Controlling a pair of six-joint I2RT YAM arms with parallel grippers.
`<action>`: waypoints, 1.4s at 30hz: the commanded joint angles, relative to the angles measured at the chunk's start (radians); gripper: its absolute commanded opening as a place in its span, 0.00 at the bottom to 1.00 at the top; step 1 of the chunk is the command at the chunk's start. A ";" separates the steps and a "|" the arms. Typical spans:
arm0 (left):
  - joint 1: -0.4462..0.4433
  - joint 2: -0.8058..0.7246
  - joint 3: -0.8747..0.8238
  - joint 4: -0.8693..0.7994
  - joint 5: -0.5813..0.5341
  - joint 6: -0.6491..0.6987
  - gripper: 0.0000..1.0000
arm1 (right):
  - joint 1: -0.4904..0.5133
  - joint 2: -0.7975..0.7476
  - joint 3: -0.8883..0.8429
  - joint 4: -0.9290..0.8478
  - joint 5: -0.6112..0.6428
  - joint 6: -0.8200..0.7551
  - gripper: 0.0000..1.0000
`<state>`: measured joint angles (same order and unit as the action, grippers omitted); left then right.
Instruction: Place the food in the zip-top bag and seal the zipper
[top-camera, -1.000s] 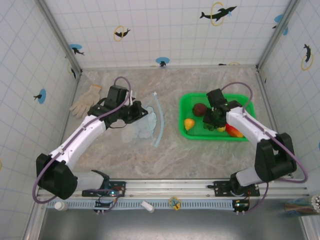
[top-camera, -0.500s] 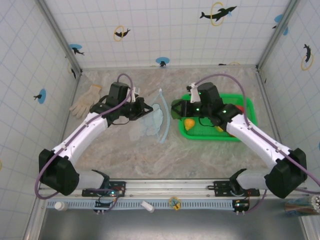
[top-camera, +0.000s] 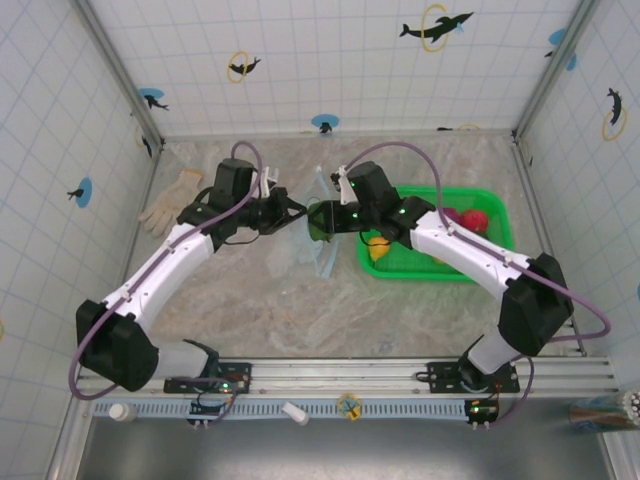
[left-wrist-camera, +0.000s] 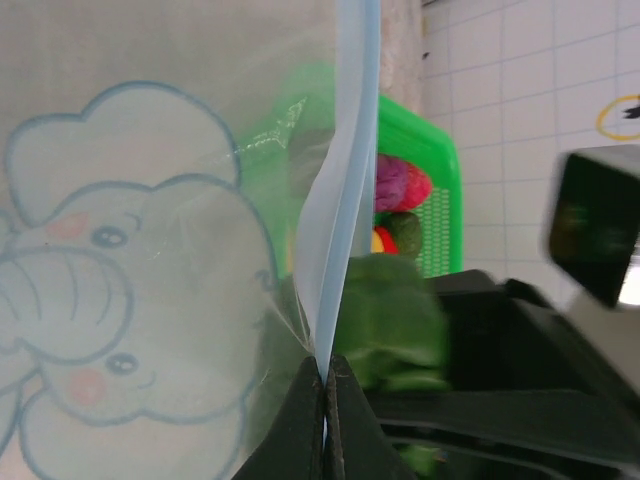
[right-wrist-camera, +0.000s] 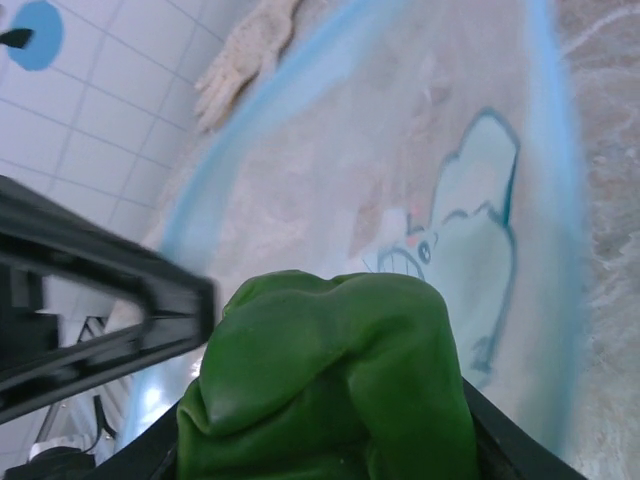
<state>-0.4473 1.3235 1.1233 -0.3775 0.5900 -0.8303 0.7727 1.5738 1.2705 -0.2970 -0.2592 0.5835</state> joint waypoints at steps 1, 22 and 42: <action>-0.007 -0.038 0.035 0.093 0.051 -0.041 0.00 | 0.010 0.025 0.045 -0.045 0.034 0.012 0.50; 0.009 -0.062 -0.015 -0.030 -0.084 -0.022 0.00 | -0.153 -0.216 -0.049 -0.013 0.038 0.031 0.81; 0.012 0.012 -0.055 0.135 0.022 -0.210 0.00 | -0.582 -0.174 -0.288 -0.226 0.449 0.006 0.90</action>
<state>-0.4423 1.3254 1.0729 -0.2947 0.5766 -0.9970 0.1947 1.3502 0.9871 -0.5701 0.1337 0.6109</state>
